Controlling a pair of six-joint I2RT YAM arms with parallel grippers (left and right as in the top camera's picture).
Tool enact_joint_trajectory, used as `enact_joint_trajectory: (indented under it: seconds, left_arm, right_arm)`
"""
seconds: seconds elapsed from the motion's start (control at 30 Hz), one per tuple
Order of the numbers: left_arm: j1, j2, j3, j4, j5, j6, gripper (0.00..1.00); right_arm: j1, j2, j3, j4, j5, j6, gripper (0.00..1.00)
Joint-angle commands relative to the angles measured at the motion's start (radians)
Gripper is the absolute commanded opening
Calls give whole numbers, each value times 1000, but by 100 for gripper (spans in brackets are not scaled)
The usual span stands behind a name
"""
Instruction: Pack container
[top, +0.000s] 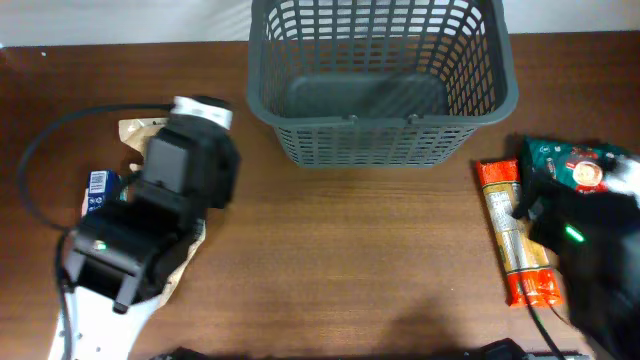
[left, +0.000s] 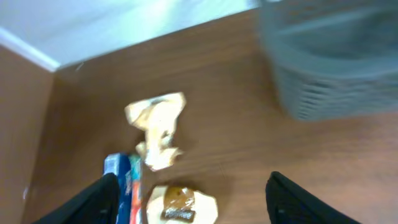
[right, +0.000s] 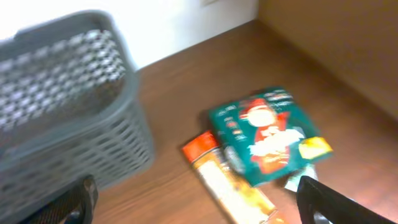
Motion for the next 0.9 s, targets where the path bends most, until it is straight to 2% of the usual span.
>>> enact_joint_trajectory:
  seconds: [0.0,0.2,0.33,0.47,0.5,0.53,0.63,0.77,0.87]
  left_arm:
    - [161,-16,11,3,24,-66,73]
    - [463,40,9,43,150,-65,76]
    - [612,127,9,107,225,-56,77]
    - [665,210,9,177,226,-47,78]
    - [669,246,9,206,226,-37,81]
    - [669,283,9,227,226,-12,84]
    - [669,322,9,235,225,-5,87]
    - [669,348,8,236,226,-4,87]
    - [669,348,8,241,229,-4,87]
  right_arm:
    - [-103,-65,43,-55,12,4,99]
    - [-292,-105,47,-163,42,5,99]
    - [-415,-73,40,-182,42,12,99]
    - [-534,16,40,-162,27,11,99]
    - [-597,73,40,-143,6,-7,99]
    - [-685,149,40,-109,-56,-58,99]
    - [-823,257,44,-61,-220,-139,99]
    - [-1019,412,50,-13,-468,-256,99]
    - [-1117,508,53,21,-539,-372,99]
